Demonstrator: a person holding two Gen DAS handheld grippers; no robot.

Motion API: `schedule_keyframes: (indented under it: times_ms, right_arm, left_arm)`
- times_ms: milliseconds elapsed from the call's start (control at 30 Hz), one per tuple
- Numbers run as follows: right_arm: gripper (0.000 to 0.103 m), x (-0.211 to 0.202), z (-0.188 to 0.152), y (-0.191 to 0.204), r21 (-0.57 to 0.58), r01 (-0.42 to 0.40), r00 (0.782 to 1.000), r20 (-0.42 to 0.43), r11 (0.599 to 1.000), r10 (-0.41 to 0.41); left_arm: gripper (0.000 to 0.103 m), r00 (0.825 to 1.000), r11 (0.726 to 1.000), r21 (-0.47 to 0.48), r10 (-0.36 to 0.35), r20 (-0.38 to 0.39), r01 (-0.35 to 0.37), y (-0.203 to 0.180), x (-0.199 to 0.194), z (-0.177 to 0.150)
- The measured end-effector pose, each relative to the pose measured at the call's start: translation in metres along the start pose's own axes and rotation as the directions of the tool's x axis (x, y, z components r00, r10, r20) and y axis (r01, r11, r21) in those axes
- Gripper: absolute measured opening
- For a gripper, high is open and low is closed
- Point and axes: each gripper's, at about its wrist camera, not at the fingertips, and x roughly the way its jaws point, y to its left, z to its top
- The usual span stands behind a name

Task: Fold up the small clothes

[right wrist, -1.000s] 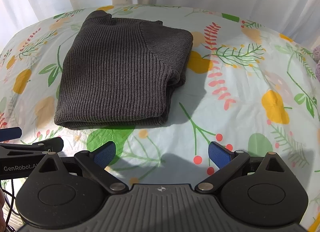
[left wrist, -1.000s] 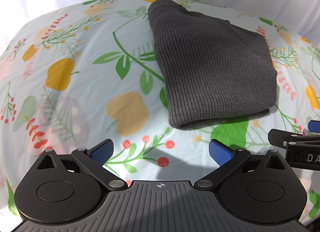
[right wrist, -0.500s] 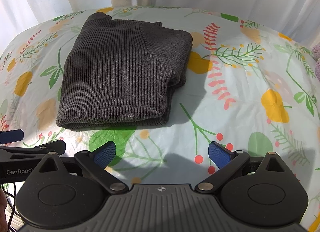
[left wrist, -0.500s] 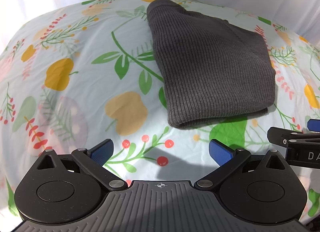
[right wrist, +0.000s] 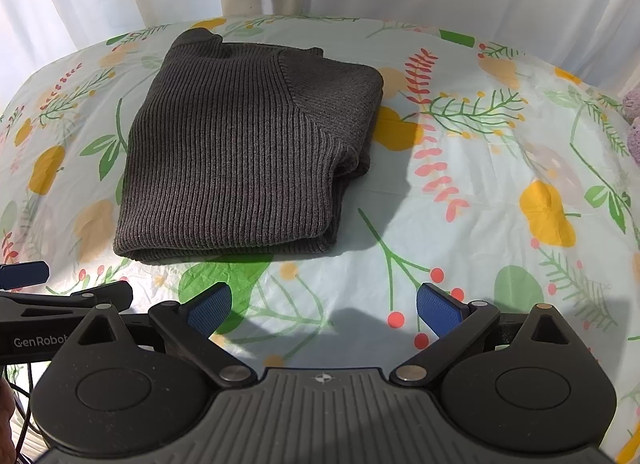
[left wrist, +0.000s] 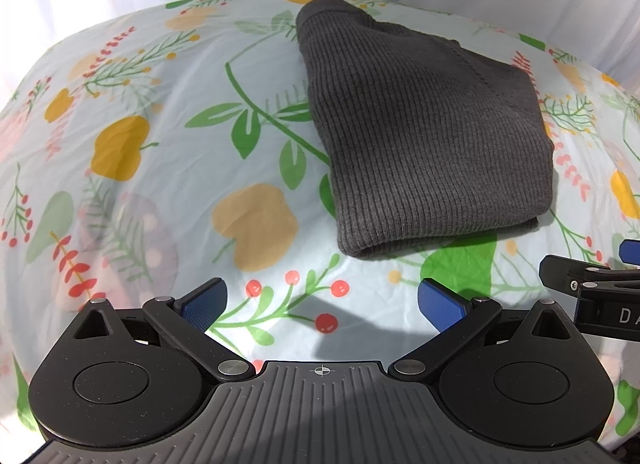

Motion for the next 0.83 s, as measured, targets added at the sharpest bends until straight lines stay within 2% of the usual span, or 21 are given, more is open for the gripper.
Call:
schedule_keyframes:
  times_ms: [233, 833]
  right_arm:
    - [0.099, -0.0002, -0.0007, 0.0008, -0.006, 0.009, 1.000, 0.005, 1.000, -0.009]
    - [0.099, 0.0007, 0.0013, -0.0008, -0.008, 0.034, 0.999, 0.024, 0.999, -0.033]
  left_arm:
    - [0.103, 0.999, 0.999, 0.040, 0.030, 0.032, -0.031, -0.0038, -0.0014, -0.0013]
    - [0.103, 0.997, 0.995, 0.069, 0.076, 0.014, -0.077, -0.0054, 0.0035, -0.0015]
